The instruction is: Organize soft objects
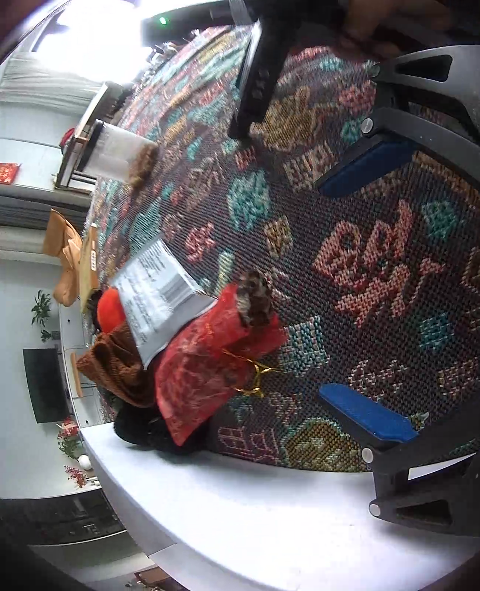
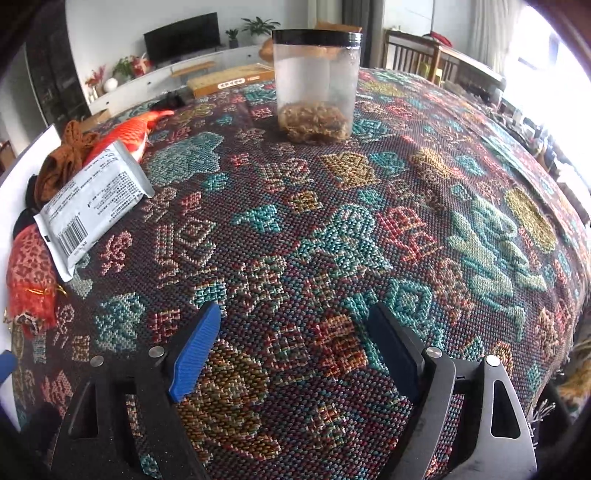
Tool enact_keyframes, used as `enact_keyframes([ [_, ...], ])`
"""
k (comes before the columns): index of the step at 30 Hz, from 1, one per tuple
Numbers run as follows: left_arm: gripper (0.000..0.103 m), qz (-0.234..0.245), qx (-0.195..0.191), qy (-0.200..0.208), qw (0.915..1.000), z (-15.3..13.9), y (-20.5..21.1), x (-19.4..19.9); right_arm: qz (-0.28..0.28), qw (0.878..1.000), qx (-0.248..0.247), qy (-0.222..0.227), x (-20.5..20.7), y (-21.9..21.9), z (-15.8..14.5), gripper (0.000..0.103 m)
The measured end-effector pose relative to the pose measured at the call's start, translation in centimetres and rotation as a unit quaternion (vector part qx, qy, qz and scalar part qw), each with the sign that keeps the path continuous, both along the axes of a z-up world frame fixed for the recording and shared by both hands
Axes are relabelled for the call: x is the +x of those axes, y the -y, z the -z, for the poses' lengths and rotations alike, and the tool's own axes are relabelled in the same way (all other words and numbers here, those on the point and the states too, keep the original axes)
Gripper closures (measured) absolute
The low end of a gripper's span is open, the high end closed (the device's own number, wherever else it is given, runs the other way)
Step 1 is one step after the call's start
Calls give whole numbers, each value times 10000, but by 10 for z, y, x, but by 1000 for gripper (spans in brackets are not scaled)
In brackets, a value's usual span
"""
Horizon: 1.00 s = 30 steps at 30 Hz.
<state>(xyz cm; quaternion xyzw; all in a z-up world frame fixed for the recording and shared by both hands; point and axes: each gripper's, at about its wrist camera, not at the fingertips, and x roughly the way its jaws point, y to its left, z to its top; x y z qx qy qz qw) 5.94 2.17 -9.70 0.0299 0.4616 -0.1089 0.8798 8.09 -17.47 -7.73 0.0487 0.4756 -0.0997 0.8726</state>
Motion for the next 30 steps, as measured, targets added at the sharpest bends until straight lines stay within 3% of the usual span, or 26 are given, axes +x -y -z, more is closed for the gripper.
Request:
enact_keyframes([
  [5,2,-8,258,74,9996,10,5,12,13,10000,-10,12,-3,-7,-2,15],
  [30,0,-151,164,69,9997,13,-1,22,16,10000,-22,20,-4,-10,-1,12],
])
